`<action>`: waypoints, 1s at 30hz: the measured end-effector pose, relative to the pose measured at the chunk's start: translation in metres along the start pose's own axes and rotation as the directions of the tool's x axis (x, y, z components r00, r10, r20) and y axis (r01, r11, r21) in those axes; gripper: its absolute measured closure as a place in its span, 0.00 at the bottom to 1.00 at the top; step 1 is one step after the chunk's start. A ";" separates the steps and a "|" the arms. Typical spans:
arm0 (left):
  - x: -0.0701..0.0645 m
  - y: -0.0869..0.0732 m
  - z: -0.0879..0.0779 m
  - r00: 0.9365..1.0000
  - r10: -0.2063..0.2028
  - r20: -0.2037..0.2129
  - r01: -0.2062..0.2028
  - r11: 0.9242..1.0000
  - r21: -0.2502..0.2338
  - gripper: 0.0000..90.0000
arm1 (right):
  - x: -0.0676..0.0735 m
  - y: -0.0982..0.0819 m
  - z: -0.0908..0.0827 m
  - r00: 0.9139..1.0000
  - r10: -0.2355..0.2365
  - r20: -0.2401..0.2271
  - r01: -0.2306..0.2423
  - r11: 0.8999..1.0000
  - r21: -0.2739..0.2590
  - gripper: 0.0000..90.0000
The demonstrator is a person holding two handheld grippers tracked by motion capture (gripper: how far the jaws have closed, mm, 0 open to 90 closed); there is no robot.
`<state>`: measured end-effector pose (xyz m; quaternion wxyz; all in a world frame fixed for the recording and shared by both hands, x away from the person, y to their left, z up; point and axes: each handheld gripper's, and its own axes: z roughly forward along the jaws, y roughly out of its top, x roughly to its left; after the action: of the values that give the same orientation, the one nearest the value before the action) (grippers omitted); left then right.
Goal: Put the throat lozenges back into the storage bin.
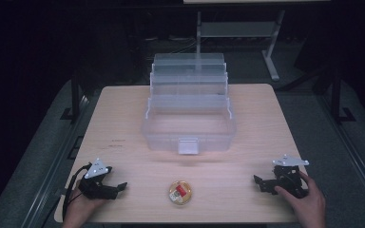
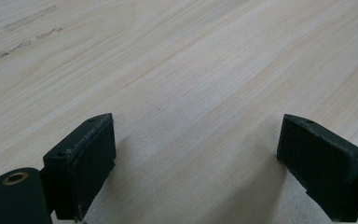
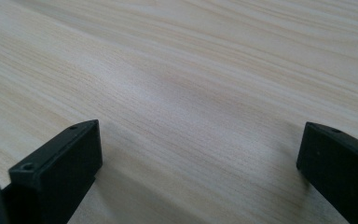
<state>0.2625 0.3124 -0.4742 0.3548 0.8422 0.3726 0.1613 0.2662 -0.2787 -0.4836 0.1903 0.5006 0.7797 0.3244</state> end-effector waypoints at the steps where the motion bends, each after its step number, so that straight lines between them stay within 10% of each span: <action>1: 0.000 0.000 0.000 1.000 0.000 0.000 0.000 1.000 0.000 0.12 | 0.000 0.000 0.000 1.000 0.000 0.000 0.000 1.000 0.000 0.00; 30: -0.012 0.013 -0.006 0.998 0.033 0.058 -0.034 0.999 0.013 0.13 | 0.000 0.000 0.000 1.000 0.000 0.000 0.000 1.000 0.000 0.00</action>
<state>0.2581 0.3000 -0.4610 0.3569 0.8549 0.3493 0.1404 0.2662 -0.2787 -0.4835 0.1902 0.5007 0.7797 0.3243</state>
